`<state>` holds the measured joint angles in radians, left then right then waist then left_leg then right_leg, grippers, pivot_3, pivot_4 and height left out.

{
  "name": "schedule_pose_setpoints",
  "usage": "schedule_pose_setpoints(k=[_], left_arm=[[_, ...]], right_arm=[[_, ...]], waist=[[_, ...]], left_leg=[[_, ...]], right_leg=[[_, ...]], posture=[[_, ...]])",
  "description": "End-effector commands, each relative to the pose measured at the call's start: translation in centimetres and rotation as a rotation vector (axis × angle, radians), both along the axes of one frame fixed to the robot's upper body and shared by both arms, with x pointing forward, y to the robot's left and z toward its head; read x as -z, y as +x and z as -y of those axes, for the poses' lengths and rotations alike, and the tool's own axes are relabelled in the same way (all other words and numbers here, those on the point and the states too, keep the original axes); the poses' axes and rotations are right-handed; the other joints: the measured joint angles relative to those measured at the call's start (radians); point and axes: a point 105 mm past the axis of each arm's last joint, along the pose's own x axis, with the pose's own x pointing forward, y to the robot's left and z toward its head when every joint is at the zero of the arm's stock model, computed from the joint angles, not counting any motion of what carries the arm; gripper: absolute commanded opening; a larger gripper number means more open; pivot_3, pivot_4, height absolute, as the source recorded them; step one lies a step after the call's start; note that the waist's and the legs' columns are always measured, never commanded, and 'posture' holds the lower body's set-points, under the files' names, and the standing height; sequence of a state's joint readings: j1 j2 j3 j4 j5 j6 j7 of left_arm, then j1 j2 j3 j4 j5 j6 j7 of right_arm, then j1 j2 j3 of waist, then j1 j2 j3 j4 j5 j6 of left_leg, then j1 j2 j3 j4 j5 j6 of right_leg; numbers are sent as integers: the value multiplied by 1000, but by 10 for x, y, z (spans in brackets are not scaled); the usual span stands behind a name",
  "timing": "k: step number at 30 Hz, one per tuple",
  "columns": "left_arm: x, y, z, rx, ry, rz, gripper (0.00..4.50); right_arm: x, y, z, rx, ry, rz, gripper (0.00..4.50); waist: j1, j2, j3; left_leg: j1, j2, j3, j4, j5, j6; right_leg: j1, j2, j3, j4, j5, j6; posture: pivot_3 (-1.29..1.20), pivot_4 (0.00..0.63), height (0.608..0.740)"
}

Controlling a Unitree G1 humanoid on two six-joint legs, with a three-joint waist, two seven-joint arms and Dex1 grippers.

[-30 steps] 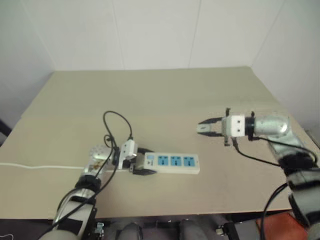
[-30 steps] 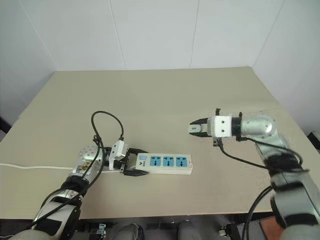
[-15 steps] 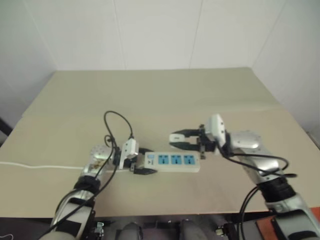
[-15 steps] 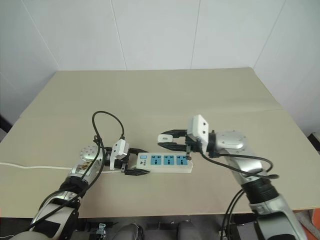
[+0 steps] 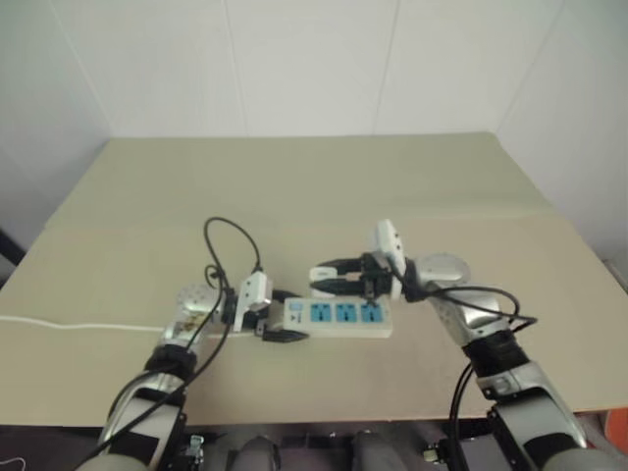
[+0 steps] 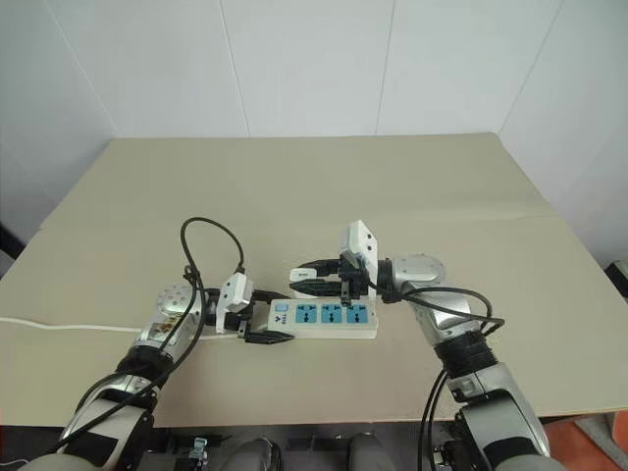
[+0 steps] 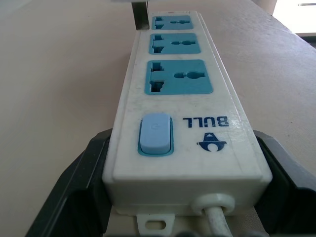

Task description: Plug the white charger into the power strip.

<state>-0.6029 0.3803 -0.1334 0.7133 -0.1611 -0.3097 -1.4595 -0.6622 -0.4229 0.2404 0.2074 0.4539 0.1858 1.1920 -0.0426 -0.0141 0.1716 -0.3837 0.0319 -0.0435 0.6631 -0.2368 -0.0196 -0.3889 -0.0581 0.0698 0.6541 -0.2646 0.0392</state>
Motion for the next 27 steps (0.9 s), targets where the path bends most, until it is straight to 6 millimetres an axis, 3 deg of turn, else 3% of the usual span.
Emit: schedule_pose_setpoints(k=[1, 16, 27], left_arm=[[4, 1, -3, -16, 22, -7, 3318], [3, 0, -3, -15, 19, -8, 3318], [4, 0, -4, -16, 24, -2, 3318]], right_arm=[[-7, 0, -3, -17, 12, 6, 1154], [5, -4, -11, -20, 21, -33, 1154], [12, -3, -2, 8, 1, -36, 1154]], waist=[[0, 0, 0], [0, 0, 0], [0, 0, 0]], left_leg=[[0, 0, 0, 0, 0, 0], [0, 0, 0, 0, 0, 0], [-1, 0, 0, 0, 0, 0]], right_leg=[[0, 0, 0, 0, 0, 0], [0, 0, 0, 0, 0, 0], [0, 0, 0, 0, 0, 0]], posture=[[0, 150, 740], [0, 150, 740], [0, 150, 740]])
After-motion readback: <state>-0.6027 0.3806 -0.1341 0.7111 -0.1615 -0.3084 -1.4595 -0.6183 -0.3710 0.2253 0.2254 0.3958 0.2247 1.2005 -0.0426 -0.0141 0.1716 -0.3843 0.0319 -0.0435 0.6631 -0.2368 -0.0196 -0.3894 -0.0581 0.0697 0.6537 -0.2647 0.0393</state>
